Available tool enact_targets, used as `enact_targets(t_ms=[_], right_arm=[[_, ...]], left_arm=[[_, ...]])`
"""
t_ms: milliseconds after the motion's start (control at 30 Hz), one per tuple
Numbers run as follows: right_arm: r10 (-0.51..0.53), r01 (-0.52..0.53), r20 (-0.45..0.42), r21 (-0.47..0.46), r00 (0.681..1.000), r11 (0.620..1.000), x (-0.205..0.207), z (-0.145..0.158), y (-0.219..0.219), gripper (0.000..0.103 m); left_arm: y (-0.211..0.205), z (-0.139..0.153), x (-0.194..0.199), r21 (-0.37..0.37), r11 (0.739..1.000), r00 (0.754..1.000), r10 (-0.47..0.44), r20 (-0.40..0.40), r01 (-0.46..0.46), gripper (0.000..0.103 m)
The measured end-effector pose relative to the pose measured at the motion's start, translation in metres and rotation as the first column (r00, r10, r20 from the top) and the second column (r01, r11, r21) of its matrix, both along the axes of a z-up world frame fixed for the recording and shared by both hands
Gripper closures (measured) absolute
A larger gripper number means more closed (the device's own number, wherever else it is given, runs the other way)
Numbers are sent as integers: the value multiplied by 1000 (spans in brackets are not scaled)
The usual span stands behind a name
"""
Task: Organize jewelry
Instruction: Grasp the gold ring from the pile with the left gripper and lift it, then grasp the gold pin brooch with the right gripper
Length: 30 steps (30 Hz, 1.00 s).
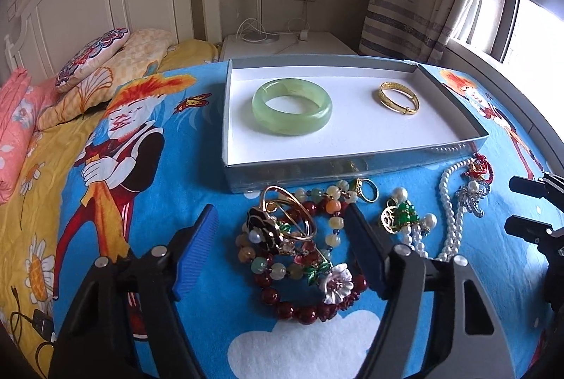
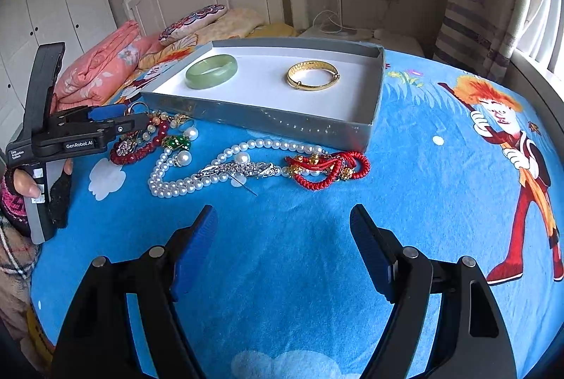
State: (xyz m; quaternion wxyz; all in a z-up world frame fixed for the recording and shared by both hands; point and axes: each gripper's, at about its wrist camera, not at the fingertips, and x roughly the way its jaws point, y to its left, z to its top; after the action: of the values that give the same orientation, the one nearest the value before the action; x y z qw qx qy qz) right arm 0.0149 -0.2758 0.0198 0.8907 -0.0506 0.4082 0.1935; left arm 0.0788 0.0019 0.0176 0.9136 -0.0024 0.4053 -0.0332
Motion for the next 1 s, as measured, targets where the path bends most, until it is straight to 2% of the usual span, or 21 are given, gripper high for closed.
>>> enact_targets(t_ms=[67, 100, 300, 500, 767, 867, 1000], right_arm=[[-5, 5, -3, 13, 1000, 1000, 1, 0, -3, 28], [-9, 9, -7, 23, 1000, 1000, 2, 0, -5, 28], [-37, 39, -25, 83, 999, 996, 6, 1, -16, 28], [-36, 37, -16, 77, 999, 996, 5, 2, -15, 28], [-37, 38, -14, 71, 999, 997, 4, 1, -14, 28], [-5, 4, 4, 33, 1000, 999, 3, 2, -4, 28], [34, -34, 17, -27, 999, 999, 3, 1, 12, 28]], left_arm=[[-1, -2, 0, -6, 1000, 1000, -11, -7, 11, 52], [0, -3, -1, -3, 1000, 1000, -9, -8, 9, 64], [-5, 8, -19, 17, 1000, 997, -8, 72, 7, 64], [-3, 27, -43, -23, 1000, 990, 9, 139, -6, 64], [5, 20, -86, -51, 997, 993, 61, 106, -56, 64], [10, 14, -98, -84, 994, 993, 74, 87, -67, 65], [13, 10, -111, -87, 994, 993, 76, 87, -68, 65]])
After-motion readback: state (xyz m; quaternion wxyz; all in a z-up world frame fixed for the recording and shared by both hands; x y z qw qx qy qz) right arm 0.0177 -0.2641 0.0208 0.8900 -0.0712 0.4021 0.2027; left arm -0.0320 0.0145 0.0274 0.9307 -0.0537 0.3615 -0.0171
